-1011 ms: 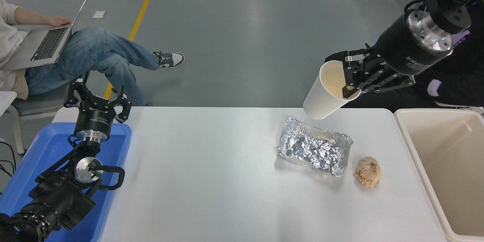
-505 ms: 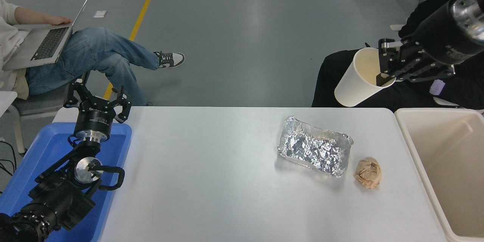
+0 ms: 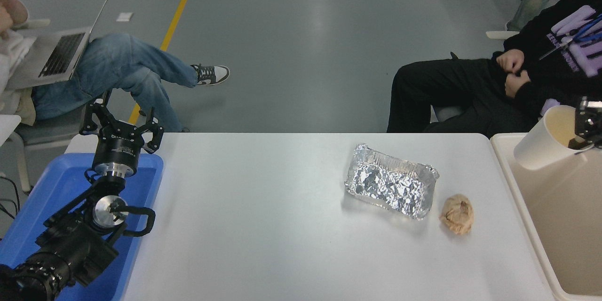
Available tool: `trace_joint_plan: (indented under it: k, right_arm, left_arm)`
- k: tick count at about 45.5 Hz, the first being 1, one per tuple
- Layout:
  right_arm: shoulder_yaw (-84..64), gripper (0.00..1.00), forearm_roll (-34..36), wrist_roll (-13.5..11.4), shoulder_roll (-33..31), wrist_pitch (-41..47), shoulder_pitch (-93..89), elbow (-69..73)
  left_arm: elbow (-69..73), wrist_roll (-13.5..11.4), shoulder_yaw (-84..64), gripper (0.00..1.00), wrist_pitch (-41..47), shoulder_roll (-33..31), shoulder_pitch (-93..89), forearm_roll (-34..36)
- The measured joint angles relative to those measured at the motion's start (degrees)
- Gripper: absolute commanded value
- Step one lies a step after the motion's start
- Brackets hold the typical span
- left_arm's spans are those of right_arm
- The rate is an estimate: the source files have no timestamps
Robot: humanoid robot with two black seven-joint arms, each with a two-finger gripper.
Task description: Pick up paper cup place in dustbin
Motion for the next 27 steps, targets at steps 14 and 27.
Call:
trace_joint_plan:
  k: [14,27]
  right_arm:
    - [5.6,0.00,-2.1,0.1,-6.2,-15.4,-18.1,-8.1]
    - [24.8,0.00,-2.3,0.3,-5.7,-20.8,-44.4,-24.2]
  left_arm:
    - [0.0,0.0,0.0,0.99,0.0,0.0,0.0,0.0]
    - [0.0,0.0,0.0,0.99,0.0,0.0,0.0,0.0]
